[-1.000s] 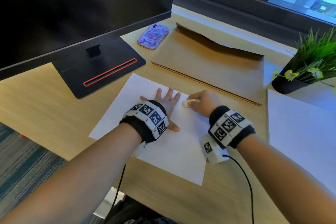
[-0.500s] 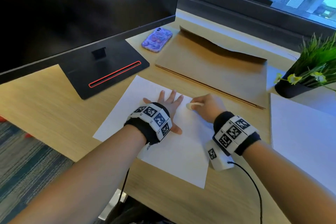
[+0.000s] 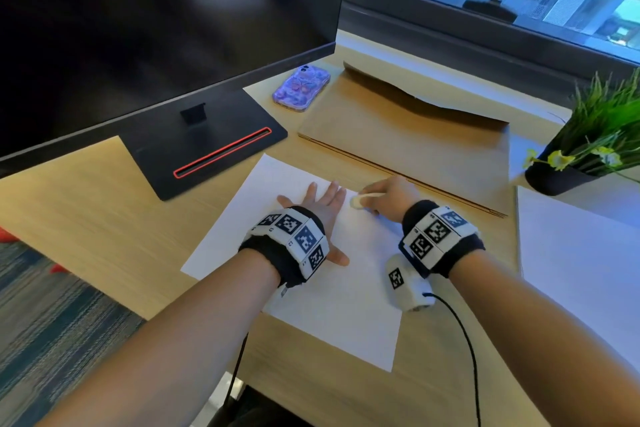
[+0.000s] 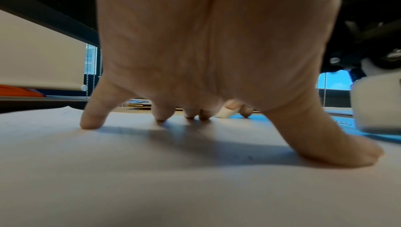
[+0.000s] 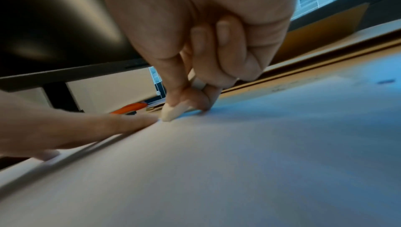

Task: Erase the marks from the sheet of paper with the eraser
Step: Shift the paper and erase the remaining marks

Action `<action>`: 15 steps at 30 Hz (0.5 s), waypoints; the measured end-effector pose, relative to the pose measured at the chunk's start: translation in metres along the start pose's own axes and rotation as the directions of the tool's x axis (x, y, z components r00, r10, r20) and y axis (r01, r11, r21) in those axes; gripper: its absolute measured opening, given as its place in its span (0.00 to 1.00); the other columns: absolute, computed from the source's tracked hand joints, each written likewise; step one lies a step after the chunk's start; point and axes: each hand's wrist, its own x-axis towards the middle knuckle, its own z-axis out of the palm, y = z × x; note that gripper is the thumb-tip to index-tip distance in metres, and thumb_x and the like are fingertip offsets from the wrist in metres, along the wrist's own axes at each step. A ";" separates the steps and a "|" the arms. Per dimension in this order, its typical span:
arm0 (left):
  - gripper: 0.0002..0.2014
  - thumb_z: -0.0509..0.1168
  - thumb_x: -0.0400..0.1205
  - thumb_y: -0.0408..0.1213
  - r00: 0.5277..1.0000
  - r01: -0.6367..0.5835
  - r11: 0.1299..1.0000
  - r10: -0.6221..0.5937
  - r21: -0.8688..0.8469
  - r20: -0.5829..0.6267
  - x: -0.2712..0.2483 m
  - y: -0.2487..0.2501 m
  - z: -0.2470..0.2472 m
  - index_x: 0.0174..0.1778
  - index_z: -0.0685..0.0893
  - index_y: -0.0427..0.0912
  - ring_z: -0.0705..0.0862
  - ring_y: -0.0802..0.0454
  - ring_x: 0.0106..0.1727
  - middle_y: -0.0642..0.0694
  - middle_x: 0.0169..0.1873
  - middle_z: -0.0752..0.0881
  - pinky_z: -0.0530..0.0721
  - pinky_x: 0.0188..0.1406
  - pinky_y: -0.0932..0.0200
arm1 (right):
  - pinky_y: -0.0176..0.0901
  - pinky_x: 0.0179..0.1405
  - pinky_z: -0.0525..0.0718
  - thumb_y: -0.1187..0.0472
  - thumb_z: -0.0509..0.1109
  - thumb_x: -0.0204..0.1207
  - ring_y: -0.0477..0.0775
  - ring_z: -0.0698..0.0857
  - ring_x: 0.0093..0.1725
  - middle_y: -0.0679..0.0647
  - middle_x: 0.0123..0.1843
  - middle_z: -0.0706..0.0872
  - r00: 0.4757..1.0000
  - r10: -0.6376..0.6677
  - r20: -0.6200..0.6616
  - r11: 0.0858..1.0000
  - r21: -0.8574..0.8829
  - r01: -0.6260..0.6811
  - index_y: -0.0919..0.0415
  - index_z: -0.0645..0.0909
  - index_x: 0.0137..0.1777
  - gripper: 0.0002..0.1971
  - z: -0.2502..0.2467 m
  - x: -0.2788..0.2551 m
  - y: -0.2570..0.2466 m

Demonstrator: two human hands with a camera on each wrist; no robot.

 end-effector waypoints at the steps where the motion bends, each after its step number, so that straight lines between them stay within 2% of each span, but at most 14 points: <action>1: 0.61 0.72 0.70 0.61 1.000 -0.003 1.000 0.003 -0.004 -0.002 0.000 0.000 0.001 0.81 0.31 0.47 0.34 0.42 0.82 0.53 0.80 0.29 0.50 0.69 0.17 | 0.36 0.46 0.76 0.58 0.69 0.79 0.49 0.81 0.47 0.55 0.55 0.87 0.998 0.012 -0.062 1.000 0.022 -0.011 0.56 0.84 0.63 0.14 0.001 0.007 -0.002; 3: 0.61 0.72 0.70 0.61 1.000 -0.005 1.000 0.005 -0.006 -0.002 0.001 0.000 0.001 0.81 0.31 0.48 0.34 0.42 0.82 0.53 0.80 0.30 0.49 0.69 0.16 | 0.37 0.46 0.75 0.59 0.68 0.79 0.49 0.79 0.49 0.56 0.61 0.85 0.990 0.023 -0.138 0.999 0.029 -0.019 0.56 0.84 0.63 0.14 0.005 0.011 -0.003; 5: 0.61 0.72 0.70 0.61 1.000 0.001 1.000 -0.001 -0.004 0.003 0.002 0.001 0.001 0.81 0.31 0.49 0.33 0.42 0.82 0.54 0.80 0.29 0.49 0.68 0.16 | 0.37 0.47 0.74 0.58 0.67 0.80 0.48 0.79 0.49 0.54 0.61 0.85 0.992 -0.023 -0.124 0.999 -0.049 0.017 0.54 0.84 0.62 0.12 0.009 0.005 0.000; 8: 0.61 0.72 0.70 0.61 1.000 0.009 1.000 -0.009 0.000 0.011 0.002 0.001 0.000 0.81 0.31 0.48 0.33 0.42 0.82 0.53 0.80 0.29 0.49 0.68 0.16 | 0.37 0.54 0.75 0.56 0.66 0.80 0.48 0.81 0.53 0.50 0.61 0.85 0.991 -0.093 0.095 0.957 -0.266 0.116 0.52 0.84 0.62 0.12 0.010 -0.010 0.007; 10: 0.61 0.71 0.70 0.62 1.000 0.007 1.000 -0.007 0.006 0.010 0.001 0.001 0.000 0.81 0.30 0.48 0.33 0.42 0.82 0.53 0.80 0.29 0.49 0.68 0.16 | 0.37 0.55 0.76 0.56 0.66 0.80 0.48 0.80 0.53 0.49 0.60 0.85 0.981 -0.101 0.163 0.933 -0.328 0.150 0.51 0.84 0.62 0.13 0.008 -0.010 0.005; 12: 0.61 0.71 0.70 0.62 1.000 0.002 1.000 -0.002 0.007 0.003 0.001 0.001 0.000 0.81 0.30 0.48 0.33 0.42 0.82 0.54 0.80 0.29 0.49 0.69 0.16 | 0.38 0.53 0.77 0.57 0.67 0.80 0.49 0.81 0.54 0.51 0.60 0.85 0.991 -0.099 0.084 0.948 -0.294 0.120 0.53 0.85 0.62 0.13 0.006 0.002 0.001; 15: 0.61 0.71 0.70 0.62 1.000 -0.007 1.000 0.007 0.002 -0.015 0.001 -0.001 0.002 0.81 0.31 0.48 0.34 0.42 0.82 0.54 0.80 0.30 0.49 0.69 0.17 | 0.40 0.48 0.80 0.61 0.66 0.80 0.52 0.83 0.50 0.54 0.58 0.86 0.993 -0.046 -0.110 0.993 -0.116 0.033 0.54 0.86 0.58 0.11 0.006 0.021 -0.007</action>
